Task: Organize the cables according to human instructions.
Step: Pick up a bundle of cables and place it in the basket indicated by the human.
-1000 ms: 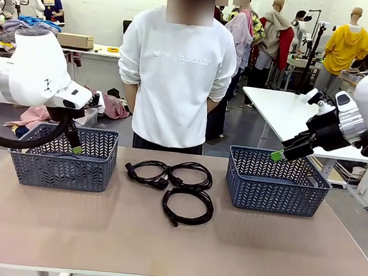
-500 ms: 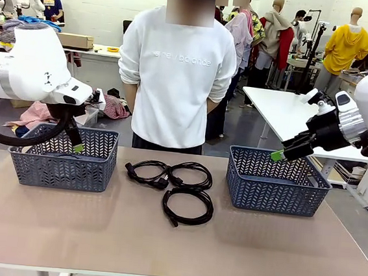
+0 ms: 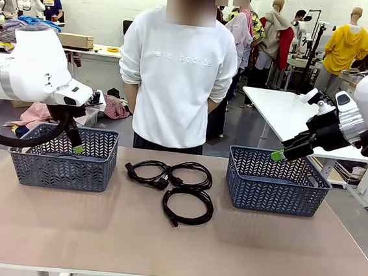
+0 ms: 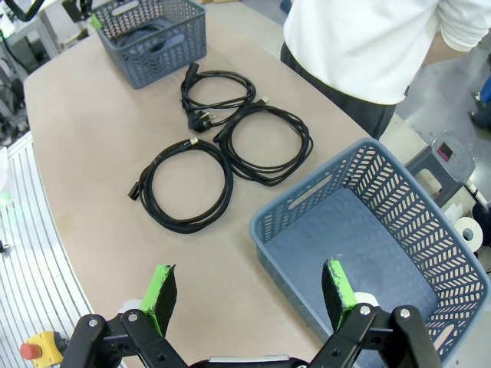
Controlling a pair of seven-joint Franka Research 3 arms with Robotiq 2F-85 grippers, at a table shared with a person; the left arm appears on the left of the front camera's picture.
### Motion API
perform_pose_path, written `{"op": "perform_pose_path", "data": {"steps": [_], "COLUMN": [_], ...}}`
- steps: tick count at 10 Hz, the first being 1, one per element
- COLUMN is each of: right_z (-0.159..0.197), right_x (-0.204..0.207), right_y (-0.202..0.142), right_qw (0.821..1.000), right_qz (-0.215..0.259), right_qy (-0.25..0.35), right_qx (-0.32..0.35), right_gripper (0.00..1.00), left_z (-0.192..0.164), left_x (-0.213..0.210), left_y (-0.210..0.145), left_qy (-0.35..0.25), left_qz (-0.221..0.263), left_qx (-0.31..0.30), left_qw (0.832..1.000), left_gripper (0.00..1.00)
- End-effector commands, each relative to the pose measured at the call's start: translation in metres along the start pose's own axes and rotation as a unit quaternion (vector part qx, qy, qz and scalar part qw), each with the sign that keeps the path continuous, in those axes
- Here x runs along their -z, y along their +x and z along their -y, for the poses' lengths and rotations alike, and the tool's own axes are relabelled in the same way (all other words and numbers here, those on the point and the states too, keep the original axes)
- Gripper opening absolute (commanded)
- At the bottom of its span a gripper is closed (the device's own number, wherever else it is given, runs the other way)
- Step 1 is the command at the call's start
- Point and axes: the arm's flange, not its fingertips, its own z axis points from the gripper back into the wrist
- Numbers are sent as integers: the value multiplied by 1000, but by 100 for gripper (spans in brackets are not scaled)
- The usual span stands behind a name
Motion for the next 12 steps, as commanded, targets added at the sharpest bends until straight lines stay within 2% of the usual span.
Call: {"op": "perform_pose_path", "data": {"steps": [1,5,8,9,12], "right_z": [2,2,2,2,2], "right_x": [2,2,2,2,2], "right_y": [0,0,0,0,0], "right_qw": [1000,1000,1000,1000,1000], "right_qz": [13,13,13,13,13], "right_qy": [5,5,5,5,5], "right_qx": [-9,-9,-9,-9,-9], "right_gripper": [100,100,100,100,100], "left_z": [0,48,86,101,127], "left_x": [0,-35,-49,-52,-56], "left_y": [0,44,55,55,52], "left_qy": [0,-31,-82,-84,-89], "left_qz": [0,84,162,176,175], "left_qx": [0,38,47,44,45], "left_qw": [1000,995,982,980,979], "left_gripper": [100,100,100,100,100]}}
